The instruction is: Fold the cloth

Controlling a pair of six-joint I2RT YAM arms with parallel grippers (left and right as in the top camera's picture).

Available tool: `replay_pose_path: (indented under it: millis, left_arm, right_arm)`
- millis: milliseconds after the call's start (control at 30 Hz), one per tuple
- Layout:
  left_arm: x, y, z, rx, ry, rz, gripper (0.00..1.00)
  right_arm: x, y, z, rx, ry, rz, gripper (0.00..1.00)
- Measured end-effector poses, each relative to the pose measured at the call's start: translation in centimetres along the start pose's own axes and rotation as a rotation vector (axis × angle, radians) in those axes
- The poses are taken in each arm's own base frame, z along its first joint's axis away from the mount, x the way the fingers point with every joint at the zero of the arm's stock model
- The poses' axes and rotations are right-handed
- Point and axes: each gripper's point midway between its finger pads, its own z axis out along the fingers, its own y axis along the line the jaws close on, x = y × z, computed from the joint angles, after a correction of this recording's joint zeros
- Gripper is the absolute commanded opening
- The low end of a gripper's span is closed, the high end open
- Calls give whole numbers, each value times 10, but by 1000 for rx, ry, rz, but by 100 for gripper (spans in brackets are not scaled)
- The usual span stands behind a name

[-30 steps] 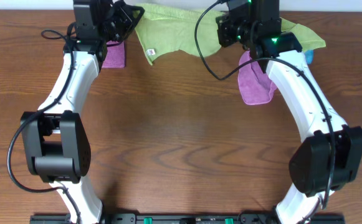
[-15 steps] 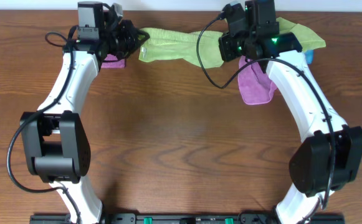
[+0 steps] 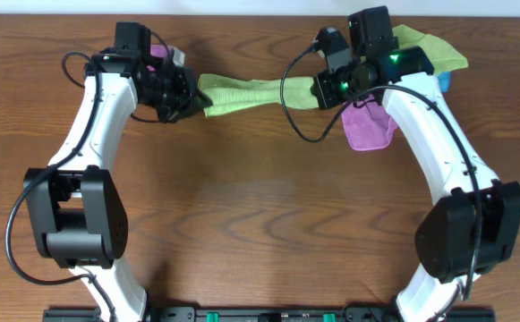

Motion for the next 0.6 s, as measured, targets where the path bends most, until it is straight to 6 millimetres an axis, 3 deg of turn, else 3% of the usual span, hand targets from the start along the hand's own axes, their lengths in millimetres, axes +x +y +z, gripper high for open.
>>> replay_pose_path:
  millis: [600]
  left_arm:
    - [69, 17, -10, -125, 121, 20, 6]
  right_arm:
    - [47, 17, 10, -57, 165, 42, 2]
